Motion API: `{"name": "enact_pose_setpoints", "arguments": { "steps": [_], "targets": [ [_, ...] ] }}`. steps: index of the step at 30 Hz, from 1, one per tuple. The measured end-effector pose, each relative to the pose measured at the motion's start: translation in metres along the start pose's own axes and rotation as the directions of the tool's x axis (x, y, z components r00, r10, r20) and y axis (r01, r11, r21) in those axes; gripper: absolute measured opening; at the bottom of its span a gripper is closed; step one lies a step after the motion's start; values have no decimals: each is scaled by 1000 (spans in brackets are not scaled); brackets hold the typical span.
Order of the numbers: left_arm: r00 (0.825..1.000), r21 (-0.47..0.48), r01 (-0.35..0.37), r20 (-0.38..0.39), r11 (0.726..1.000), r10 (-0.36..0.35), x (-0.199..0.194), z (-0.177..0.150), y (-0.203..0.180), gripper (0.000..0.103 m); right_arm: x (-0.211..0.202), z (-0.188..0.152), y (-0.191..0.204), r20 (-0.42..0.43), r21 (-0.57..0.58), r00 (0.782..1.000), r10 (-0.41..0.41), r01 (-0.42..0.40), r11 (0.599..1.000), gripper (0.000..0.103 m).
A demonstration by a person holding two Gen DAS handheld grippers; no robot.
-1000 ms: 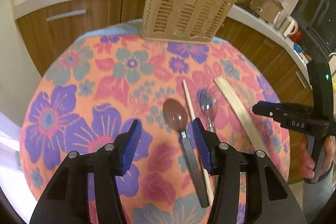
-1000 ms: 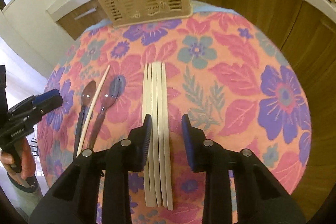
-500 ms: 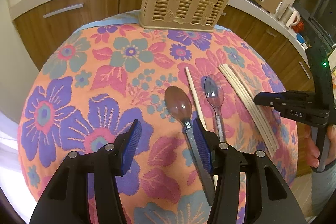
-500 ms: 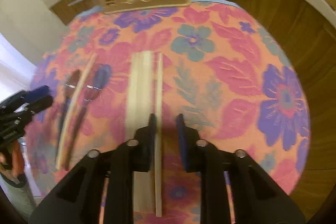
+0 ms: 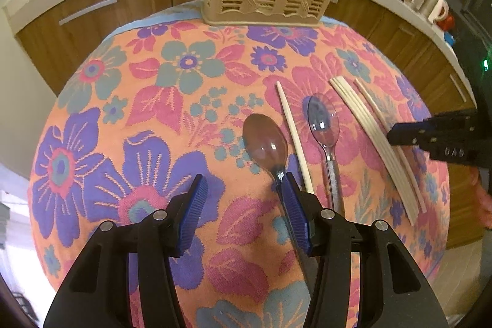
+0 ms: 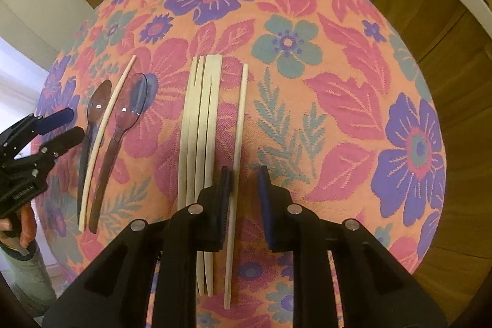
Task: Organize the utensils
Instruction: 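Grasp a wooden chopstick with the right tool while the left tool grasps a clear spoon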
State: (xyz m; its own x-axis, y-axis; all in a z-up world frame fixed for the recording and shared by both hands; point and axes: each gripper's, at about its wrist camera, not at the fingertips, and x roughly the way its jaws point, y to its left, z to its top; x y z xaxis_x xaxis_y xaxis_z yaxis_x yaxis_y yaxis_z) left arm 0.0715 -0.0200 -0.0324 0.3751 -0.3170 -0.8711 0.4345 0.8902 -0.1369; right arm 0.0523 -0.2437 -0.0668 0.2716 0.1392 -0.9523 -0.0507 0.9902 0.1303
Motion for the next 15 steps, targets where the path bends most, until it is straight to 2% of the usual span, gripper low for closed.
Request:
{"name": "enact_pose_setpoints", "arguments": {
  "steps": [5,10,13,15],
  "targets": [
    [998,48,-54,-37,997,56,5,5,-13,49,2,5,2,-32,7,999,9,-9,1000,16],
    [991,80,-102,-78,992,108,11,12,-26,48,7,17,16,-56,-41,997,-61,59,997,18],
    [992,68,-79,-97,994,86,8,11,-24,47,8,21,16,-66,-50,996,-59,55,997,16],
    [990,78,-89,-99,993,97,8,11,-24,43,8,22,16,-60,-54,997,-56,53,997,11]
  ]
}}
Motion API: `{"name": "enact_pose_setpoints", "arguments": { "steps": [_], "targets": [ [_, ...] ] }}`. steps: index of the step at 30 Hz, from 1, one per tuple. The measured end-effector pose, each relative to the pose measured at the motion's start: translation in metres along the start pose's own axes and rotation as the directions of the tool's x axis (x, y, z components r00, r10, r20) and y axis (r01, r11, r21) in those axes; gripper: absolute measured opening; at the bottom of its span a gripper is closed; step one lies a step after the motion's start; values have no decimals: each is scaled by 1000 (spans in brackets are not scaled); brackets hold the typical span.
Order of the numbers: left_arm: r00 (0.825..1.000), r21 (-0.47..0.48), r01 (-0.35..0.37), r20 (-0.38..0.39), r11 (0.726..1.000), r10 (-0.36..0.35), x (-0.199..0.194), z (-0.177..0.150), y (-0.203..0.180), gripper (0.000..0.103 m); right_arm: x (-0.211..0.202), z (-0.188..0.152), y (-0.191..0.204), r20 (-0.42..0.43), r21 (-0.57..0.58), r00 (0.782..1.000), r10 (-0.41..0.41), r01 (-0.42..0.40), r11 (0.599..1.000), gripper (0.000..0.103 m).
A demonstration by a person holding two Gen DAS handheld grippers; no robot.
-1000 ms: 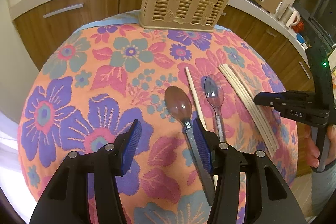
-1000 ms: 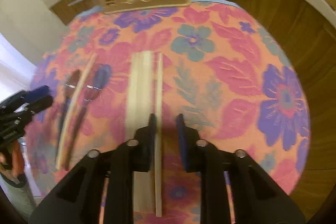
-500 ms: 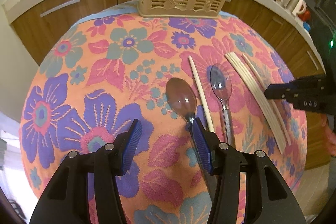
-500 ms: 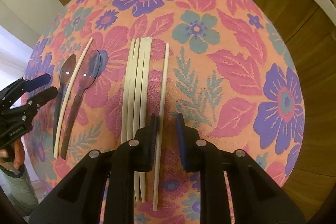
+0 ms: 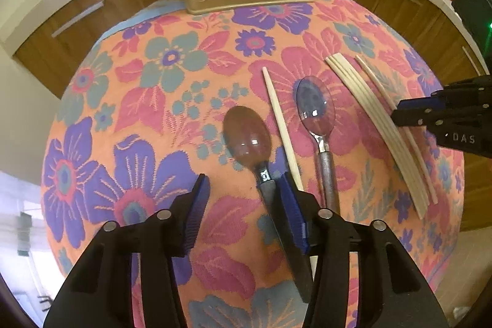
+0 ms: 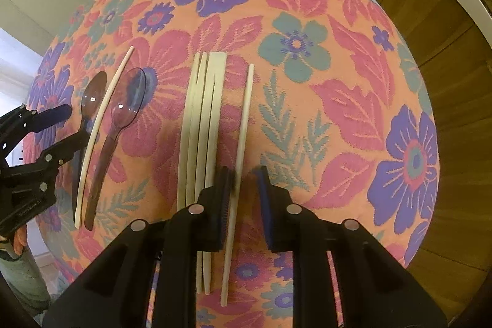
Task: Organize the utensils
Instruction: 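Grasp a wooden chopstick with the right tool while the left tool grasps a clear spoon, then lift the chopstick and spoon and carry both over the basket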
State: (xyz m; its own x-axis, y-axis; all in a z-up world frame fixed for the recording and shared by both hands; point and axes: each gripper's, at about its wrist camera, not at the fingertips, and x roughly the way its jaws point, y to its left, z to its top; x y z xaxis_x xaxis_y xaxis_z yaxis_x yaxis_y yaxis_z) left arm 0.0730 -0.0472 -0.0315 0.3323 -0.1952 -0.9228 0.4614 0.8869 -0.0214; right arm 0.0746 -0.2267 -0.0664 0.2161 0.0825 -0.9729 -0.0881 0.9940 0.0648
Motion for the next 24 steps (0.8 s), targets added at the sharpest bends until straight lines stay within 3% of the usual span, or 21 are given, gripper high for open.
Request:
{"name": "enact_pose_setpoints", "arguments": {
  "steps": [2,4,7,8,12,15,18,22,24],
  "targets": [
    [999,38,-54,-1,998,54,0,-1,-7,35,0,-1,-1,12,-2,1000,3,-3,1000,3],
    [997,80,-75,5,994,75,0,-2,-17,16,-1,-3,-2,25,0,1000,9,-9,1000,3],
    [981,166,-196,44,966,191,0,-7,-40,10,-5,-16,-10,45,6,999,31,-31,999,3],
    [979,163,-201,52,966,195,-1,-8,-40,10,-6,-19,-12,49,11,998,37,-38,999,3],
    [986,68,-109,134,992,99,-18,-3,-22,10,-25,-30,-21,117,14,990,74,-76,997,3],
    [972,7,-6,233,1000,4,-44,7,-7,10,-52,-30,-21,217,-12,969,116,-116,993,3],
    [939,-21,44,342,999,-35,-72,25,-3,10,-87,-26,-21,345,-51,927,147,-138,989,3],
    [868,-40,128,488,991,-92,-109,53,9,10,-136,-13,-16,526,-73,824,210,-203,977,3],
    [825,-48,159,554,986,-106,-125,71,16,10,-156,-2,-14,604,-80,770,204,-196,977,3]
  ]
}}
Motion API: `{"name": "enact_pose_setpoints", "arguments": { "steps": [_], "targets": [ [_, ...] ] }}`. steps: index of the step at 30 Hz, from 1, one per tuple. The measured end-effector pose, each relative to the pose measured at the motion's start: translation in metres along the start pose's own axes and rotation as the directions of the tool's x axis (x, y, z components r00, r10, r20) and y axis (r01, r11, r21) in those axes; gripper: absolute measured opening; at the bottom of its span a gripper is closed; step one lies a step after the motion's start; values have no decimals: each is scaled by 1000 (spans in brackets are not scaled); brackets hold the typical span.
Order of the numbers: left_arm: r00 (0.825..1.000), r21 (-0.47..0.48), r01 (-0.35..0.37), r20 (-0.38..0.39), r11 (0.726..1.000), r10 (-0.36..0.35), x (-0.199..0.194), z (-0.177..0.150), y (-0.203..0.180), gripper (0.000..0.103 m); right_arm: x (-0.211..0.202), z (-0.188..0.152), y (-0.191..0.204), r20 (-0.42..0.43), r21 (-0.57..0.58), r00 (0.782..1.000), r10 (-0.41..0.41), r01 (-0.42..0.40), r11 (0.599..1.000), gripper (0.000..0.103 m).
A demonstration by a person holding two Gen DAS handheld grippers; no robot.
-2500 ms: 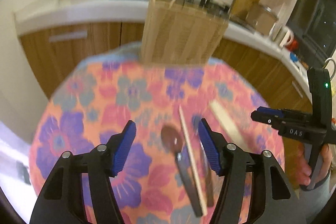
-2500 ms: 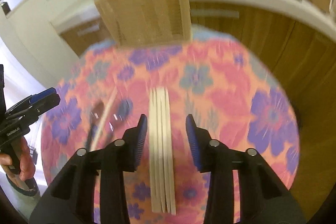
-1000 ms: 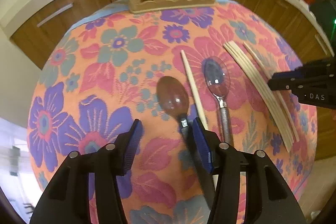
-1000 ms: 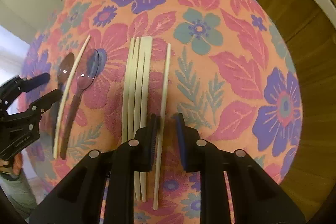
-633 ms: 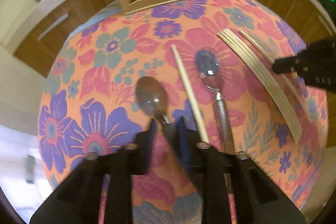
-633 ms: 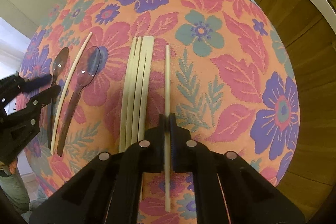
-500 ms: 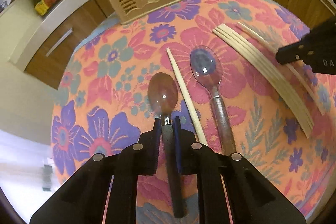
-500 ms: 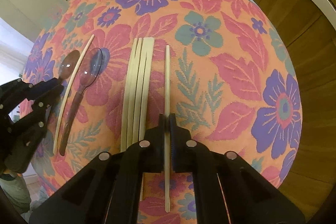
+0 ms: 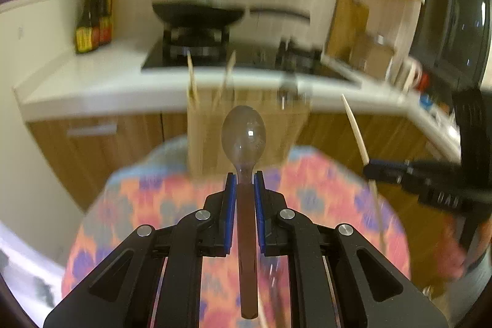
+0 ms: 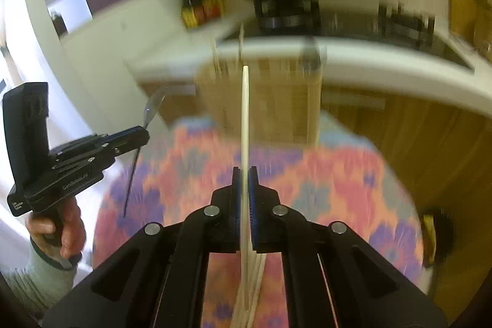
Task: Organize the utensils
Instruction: 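Lift the chopstick and spoon and carry both over the basket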
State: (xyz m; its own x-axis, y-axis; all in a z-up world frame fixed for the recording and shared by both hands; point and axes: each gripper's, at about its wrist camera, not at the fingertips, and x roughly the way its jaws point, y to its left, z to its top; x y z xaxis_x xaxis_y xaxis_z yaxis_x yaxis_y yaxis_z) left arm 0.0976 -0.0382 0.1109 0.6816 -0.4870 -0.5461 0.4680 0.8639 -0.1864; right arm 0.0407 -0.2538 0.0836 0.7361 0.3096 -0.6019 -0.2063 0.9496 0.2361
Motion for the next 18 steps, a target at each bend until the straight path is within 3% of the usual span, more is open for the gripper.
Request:
{"name": "enact_pose_setpoints", "arguments": {
  "steps": [6,10,14,18],
  "targets": [
    [979,33,2,203,999,-8,-1,58,-3,10,-6,50,5,201,-26,980,0,5,1000,3],
    [949,34,30,313,999,-39,7,89,-3,10,-4,79,-7,348,-10,937,29,-27,1000,3],
    [926,36,53,372,998,-62,27,108,7,10,11,108,-30,445,58,895,-32,7,998,3],
    [913,7,62,403,998,-59,50,116,17,10,36,124,-48,469,103,880,-75,29,994,3]
  ]
}}
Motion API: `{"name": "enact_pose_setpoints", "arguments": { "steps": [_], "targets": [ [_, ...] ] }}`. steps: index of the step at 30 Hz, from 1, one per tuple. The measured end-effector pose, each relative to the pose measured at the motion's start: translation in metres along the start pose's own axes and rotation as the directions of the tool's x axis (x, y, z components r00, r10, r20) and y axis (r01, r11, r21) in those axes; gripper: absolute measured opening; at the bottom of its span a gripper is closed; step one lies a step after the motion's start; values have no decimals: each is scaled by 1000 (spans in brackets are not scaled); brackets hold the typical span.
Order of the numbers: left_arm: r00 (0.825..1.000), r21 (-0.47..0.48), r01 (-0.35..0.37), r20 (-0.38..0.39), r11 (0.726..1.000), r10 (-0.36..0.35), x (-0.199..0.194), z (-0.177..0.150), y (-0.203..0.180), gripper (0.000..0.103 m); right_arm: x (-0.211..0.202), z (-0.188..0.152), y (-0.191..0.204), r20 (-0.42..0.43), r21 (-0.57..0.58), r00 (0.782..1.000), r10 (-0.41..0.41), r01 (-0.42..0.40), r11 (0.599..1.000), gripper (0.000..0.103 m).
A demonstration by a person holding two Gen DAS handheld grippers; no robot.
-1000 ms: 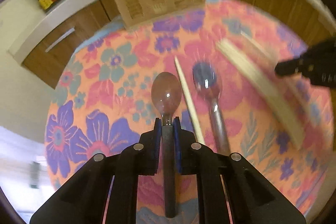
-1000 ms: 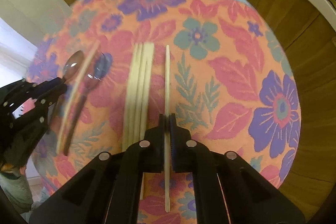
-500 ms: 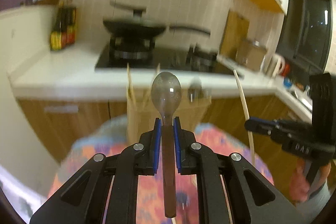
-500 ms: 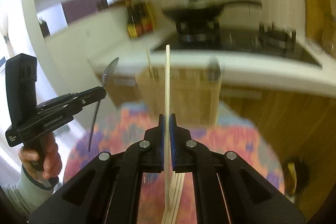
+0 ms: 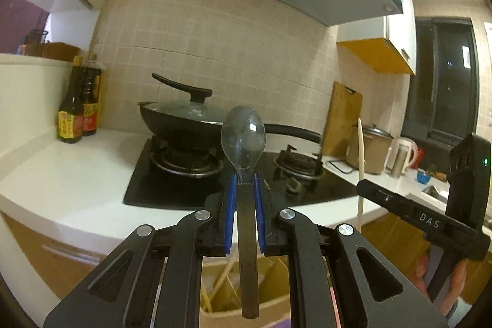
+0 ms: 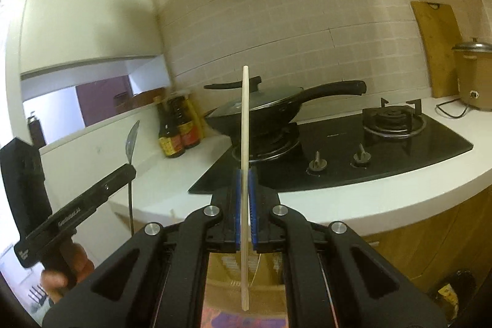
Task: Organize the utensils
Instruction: 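Lift the chopstick and spoon and carry both over the basket, then open both tools to drop the chopstick and spoon into the basket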
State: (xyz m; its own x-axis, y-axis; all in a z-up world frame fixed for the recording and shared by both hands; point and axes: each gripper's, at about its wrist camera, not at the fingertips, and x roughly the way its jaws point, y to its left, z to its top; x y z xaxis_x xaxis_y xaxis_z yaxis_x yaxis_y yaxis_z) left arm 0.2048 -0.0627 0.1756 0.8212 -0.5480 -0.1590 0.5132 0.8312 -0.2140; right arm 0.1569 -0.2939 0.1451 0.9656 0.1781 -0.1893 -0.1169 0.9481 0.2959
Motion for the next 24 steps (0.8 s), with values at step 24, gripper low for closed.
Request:
{"name": "enact_pose_setpoints", "arguments": {
  "steps": [24],
  "targets": [
    [999,-39,1,-48,999,-3,4,-45,37,42,11,-53,-10,-19,-20,997,-72,72,997,44]
  ]
}}
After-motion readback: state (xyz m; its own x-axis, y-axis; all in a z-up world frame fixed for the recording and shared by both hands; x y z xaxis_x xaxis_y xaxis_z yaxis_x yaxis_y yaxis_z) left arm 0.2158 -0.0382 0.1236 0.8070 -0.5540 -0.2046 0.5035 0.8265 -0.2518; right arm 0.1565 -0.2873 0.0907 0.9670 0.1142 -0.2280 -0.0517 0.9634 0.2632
